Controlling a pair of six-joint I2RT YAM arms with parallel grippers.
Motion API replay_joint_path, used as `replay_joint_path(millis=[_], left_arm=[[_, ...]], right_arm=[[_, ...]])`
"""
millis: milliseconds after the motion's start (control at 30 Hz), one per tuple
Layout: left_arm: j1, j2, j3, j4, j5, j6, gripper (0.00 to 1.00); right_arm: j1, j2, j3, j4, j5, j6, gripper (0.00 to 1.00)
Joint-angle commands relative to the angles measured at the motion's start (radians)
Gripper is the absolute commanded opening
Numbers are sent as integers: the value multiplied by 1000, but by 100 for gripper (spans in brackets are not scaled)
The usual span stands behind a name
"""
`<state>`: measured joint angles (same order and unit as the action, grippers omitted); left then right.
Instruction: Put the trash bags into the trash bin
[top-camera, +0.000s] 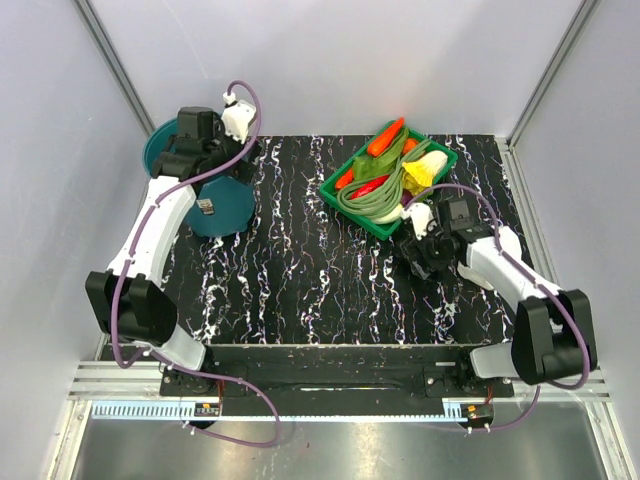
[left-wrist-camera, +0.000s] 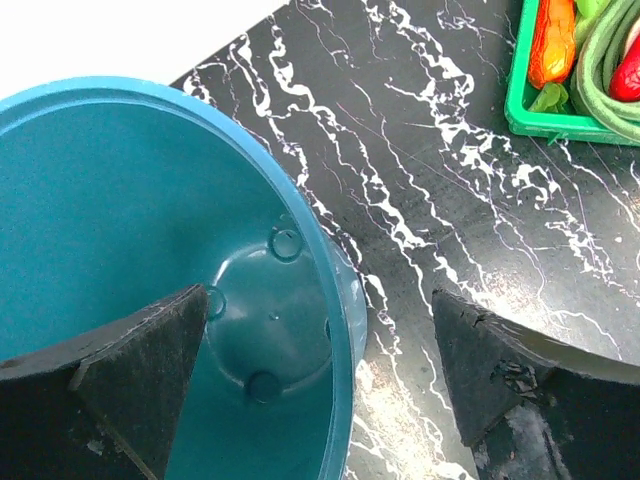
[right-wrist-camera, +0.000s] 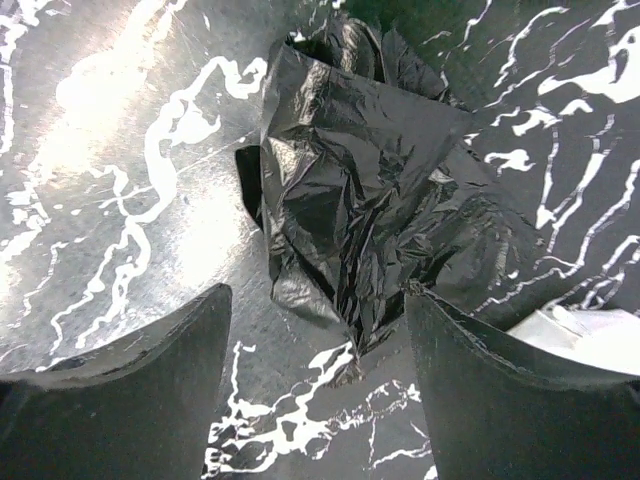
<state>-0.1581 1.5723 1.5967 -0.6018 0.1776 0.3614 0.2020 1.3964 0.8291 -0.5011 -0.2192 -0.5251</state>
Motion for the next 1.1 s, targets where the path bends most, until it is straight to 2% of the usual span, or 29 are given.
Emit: replay_joint_path(millis=[0,167,467,800,1000,1067], left_arm=[[-3,-89,52,91,-38,-13,99],[-3,-147,54,137,-76,-13,99],[-6,-256,17,106,-20,-29,99],[-8,-340,-60,105,-61,39,99],[-8,-347,-76,105,-64,39,99],[-8,-348,-81,108,-63,36,99]], right_arm=[[22,-103,90,-71,-8,43,76],[112,-51,224,-67,12,88,75],[172,280,444,16,43,131,68],[209,461,534,45,40,160,64],[247,530,562,45,56,178,52],[246,550,570,50,82,221,43]])
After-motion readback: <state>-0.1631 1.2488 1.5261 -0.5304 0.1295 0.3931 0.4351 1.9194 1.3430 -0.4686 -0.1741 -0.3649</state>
